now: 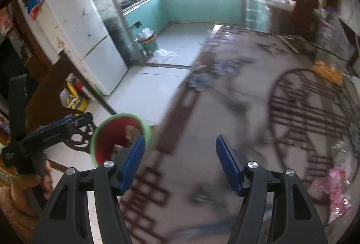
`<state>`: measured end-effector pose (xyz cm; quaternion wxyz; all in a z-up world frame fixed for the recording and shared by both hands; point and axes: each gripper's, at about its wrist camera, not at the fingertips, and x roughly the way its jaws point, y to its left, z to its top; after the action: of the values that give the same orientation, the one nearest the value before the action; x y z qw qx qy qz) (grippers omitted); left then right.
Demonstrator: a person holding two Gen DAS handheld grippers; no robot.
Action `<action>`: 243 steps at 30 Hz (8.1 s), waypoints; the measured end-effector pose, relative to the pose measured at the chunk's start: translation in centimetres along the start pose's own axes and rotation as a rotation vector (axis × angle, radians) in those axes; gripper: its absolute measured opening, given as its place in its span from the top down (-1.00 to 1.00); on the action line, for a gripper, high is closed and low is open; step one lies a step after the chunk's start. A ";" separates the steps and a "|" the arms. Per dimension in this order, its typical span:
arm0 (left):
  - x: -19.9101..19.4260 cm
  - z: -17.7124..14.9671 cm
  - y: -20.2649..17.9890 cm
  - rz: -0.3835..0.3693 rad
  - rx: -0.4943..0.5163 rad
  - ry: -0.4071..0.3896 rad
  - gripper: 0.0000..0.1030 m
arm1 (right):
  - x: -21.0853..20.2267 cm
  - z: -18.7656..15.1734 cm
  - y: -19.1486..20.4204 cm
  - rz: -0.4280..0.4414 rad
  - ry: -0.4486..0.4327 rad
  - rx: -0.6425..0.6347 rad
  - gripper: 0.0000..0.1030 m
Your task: Collect trash
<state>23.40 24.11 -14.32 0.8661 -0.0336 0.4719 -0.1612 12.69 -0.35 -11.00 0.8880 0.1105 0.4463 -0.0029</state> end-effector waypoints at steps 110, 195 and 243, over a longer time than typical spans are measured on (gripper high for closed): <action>-6.0 0.0 -6.5 0.044 0.178 -0.206 0.96 | -1.6 2.1 -0.3 0.008 -0.114 0.010 -0.07; 1.2 3.1 13.4 0.164 -0.108 -0.015 -0.75 | 13.0 4.8 18.1 0.161 0.134 -0.155 -0.37; -15.0 -1.7 -23.8 0.137 -0.014 -0.554 -0.90 | -14.4 -1.9 -13.5 -0.141 -0.541 -0.106 -0.87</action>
<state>8.61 6.36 1.84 0.9707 -0.0502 0.2195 -0.0838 1.10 -14.49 -3.25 0.9770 0.0275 0.1992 -0.0709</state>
